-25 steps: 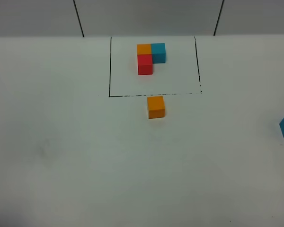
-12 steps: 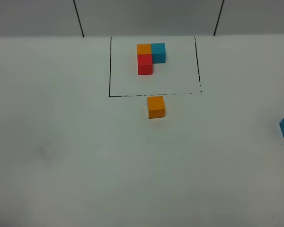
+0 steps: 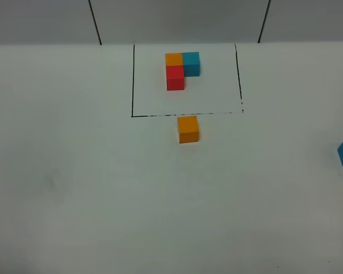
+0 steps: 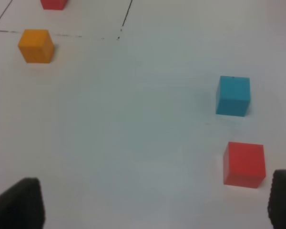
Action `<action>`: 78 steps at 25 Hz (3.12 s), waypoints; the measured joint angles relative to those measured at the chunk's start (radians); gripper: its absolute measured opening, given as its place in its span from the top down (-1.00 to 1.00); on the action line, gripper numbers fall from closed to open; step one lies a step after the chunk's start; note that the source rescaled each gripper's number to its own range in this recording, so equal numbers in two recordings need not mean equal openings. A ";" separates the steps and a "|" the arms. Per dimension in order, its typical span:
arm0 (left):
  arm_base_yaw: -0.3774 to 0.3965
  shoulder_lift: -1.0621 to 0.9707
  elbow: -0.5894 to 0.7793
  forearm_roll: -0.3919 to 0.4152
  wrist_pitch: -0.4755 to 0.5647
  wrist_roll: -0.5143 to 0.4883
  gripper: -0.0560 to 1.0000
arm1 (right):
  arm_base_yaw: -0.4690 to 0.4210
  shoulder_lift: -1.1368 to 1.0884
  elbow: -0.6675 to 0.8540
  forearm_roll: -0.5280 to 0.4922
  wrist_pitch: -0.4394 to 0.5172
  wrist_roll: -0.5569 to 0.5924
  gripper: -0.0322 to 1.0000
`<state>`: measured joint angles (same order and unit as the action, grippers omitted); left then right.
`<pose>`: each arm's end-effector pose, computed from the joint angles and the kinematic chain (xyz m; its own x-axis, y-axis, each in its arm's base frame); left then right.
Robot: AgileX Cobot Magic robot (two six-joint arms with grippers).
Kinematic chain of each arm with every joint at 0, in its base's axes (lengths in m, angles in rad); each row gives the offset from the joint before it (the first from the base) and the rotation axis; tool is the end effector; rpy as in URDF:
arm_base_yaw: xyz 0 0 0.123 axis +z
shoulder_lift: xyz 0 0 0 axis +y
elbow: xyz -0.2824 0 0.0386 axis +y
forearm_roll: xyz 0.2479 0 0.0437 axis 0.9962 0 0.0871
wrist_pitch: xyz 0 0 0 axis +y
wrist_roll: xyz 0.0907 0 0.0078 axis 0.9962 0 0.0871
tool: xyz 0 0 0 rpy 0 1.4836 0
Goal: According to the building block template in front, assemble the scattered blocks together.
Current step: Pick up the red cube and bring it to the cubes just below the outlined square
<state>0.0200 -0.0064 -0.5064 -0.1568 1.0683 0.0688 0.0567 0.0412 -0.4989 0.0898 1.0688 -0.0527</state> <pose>-0.0072 -0.0126 0.2791 -0.4473 -0.0161 -0.8942 0.0994 0.9928 -0.0676 0.0007 0.0072 0.2766 -0.4968 -0.0376 -0.8671 -0.1292 0.9911 0.0311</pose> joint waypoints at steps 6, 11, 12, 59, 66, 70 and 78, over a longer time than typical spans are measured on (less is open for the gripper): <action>0.003 0.000 0.000 -0.001 0.000 0.000 -0.28 | 0.000 0.000 0.000 0.000 0.000 0.000 -0.79; 0.003 0.000 0.000 0.000 0.000 0.002 -0.28 | 0.000 0.000 0.000 0.000 0.000 0.000 -0.79; 0.003 0.000 0.000 0.000 0.000 0.003 -0.28 | 0.000 0.000 0.000 0.000 0.000 0.000 -0.79; 0.003 0.003 0.000 0.000 0.000 0.006 -0.27 | -0.281 1.223 -0.180 0.002 -0.184 -0.108 -0.76; 0.003 0.003 0.000 0.000 0.000 0.006 -0.27 | -0.308 1.390 -0.180 -0.012 -0.279 -0.198 -0.76; 0.003 0.003 0.000 0.000 0.000 0.006 -0.27 | -0.336 1.438 -0.180 -0.013 -0.334 -0.236 -0.76; 0.003 0.003 0.000 0.000 0.000 0.006 -0.27 | -0.387 1.533 -0.180 -0.013 -0.410 -0.288 -0.76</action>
<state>0.0229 -0.0034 -0.5064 -0.1568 1.0683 0.0746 -0.3300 1.5738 -0.6791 0.0771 0.6591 -0.3406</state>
